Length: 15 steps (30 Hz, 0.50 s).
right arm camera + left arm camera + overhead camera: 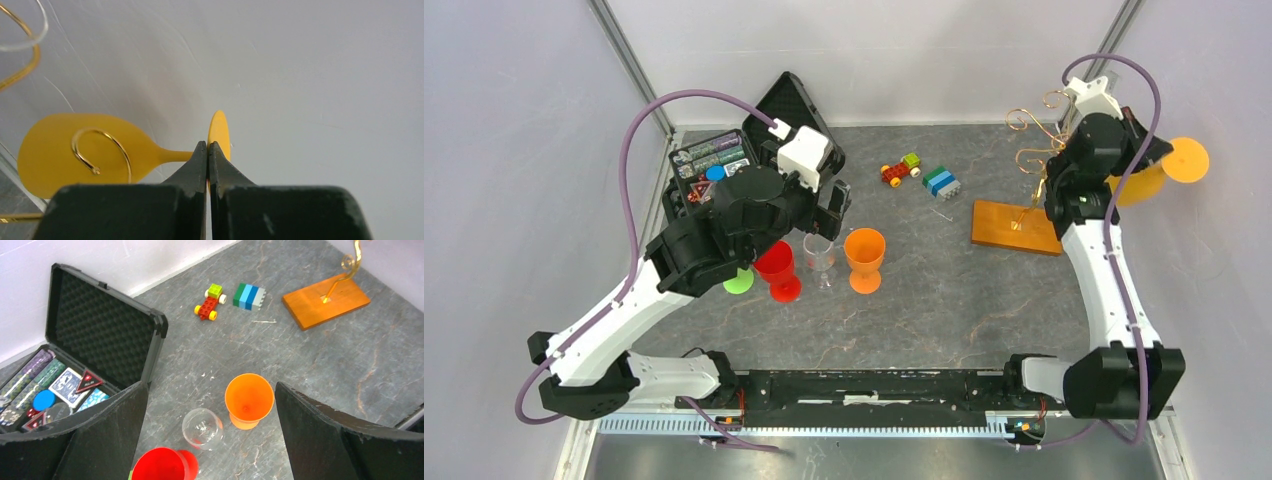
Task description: Take the wine glass off the wine glass rack
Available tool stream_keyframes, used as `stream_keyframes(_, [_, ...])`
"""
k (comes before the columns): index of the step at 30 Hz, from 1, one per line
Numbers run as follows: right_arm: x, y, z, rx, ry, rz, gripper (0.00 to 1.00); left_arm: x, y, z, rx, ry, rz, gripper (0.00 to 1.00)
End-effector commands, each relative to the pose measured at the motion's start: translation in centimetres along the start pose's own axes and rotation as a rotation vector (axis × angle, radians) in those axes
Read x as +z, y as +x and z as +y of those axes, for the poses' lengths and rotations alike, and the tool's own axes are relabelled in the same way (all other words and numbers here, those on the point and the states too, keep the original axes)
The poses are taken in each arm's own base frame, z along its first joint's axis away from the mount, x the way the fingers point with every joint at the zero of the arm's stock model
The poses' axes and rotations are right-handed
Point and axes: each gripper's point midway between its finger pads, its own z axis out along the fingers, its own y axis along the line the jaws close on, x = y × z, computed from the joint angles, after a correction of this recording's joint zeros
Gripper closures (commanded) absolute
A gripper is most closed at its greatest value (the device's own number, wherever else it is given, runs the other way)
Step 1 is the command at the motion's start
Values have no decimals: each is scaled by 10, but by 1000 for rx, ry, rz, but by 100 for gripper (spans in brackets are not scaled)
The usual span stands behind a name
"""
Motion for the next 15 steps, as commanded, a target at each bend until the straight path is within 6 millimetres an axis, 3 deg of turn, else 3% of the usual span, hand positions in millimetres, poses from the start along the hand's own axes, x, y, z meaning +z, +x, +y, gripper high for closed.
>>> stream_keyframes(1, [-18,24,-26,63,22,29,100,-8,-24,-5,-46,54,-101,0])
stream_keyframes(10, [-48,64,-58,82,-2,60,100,-11,-25,-27,-103,175,-132,0])
stream_keyframes(15, [-67,76,-73,167,-92,34,100,-12,-25,-51,-155,294,-126,0])
